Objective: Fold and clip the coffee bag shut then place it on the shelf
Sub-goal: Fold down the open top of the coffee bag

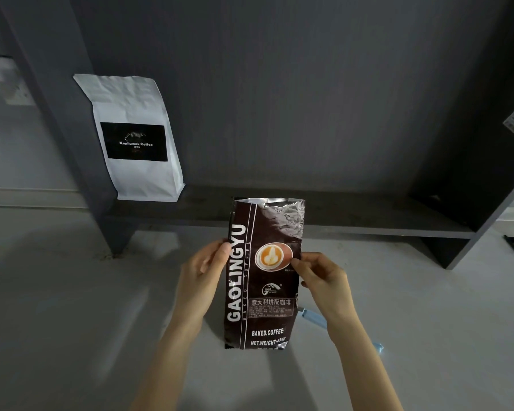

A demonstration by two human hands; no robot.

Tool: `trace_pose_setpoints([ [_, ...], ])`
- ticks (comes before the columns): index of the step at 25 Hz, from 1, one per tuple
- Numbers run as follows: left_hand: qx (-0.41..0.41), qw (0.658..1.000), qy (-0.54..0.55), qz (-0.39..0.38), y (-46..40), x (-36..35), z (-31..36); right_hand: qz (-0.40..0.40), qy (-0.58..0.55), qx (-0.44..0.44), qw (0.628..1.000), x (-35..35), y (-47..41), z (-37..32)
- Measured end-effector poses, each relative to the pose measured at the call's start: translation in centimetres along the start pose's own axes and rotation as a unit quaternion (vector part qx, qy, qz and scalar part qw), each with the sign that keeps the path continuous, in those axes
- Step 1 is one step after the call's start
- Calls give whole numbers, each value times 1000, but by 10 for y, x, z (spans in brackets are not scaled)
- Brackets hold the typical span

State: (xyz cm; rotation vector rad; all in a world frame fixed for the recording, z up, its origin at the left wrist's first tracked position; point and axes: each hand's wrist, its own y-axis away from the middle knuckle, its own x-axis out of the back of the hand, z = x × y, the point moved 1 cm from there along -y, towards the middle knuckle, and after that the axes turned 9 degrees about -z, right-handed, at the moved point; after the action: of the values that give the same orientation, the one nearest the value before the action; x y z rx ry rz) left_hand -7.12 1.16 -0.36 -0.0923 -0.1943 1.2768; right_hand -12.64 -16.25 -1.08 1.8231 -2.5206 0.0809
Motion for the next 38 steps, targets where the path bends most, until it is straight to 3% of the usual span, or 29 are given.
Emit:
trace_pose_setpoints([
  [15, -1, 999, 33, 4, -3, -2, -6, -17, -25, 85, 996, 2, 1, -13],
  [23, -3, 996, 16, -85, -1, 9, 3, -40, -52, 83, 994, 8, 7, -13],
  [30, 0, 987, 16, -161, -3, 13, 7, -78, -13, 66, 995, 10, 8, -16],
  [38, -8, 988, 32, -150, -2, 7, -3, -117, -27, 51, 991, 2, 7, -5],
])
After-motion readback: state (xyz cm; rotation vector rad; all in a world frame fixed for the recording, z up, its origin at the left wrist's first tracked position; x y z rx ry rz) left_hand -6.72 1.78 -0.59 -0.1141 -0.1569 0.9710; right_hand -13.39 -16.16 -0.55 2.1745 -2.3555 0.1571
